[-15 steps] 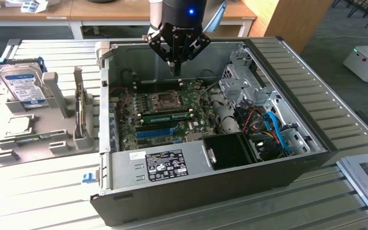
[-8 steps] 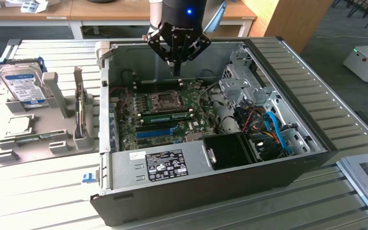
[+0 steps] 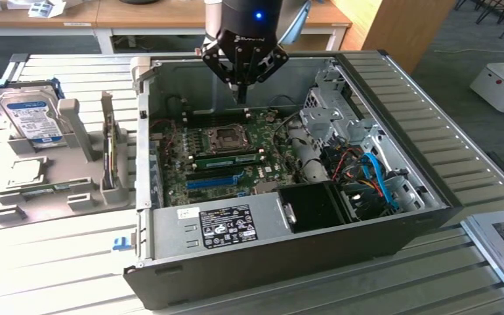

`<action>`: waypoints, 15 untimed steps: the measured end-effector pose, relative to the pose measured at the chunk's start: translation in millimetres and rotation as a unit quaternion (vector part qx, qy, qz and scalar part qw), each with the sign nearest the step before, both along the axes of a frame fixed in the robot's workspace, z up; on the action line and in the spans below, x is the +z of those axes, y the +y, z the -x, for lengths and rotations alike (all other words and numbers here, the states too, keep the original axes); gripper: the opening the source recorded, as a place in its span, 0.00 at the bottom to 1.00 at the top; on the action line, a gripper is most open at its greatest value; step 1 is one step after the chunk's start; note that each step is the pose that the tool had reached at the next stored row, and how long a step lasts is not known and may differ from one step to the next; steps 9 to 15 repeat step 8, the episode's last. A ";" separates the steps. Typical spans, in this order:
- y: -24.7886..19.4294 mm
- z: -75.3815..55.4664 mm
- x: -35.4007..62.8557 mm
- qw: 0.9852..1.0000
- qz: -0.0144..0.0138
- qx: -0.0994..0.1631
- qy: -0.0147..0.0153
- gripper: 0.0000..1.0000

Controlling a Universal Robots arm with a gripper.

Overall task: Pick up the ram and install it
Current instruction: 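Press down the ram until it locks into place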

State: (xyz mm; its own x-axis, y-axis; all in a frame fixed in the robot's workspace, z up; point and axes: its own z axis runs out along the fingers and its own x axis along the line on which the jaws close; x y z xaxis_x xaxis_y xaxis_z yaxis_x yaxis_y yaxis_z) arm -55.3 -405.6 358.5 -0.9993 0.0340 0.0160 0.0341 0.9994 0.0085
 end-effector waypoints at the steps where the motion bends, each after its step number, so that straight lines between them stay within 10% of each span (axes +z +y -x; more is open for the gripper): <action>1: 0.6 0.1 -0.1 1.000 0.000 0.000 0.000 0.10; 15: 1.2 0.4 0.0 1.000 0.000 0.000 0.000 0.10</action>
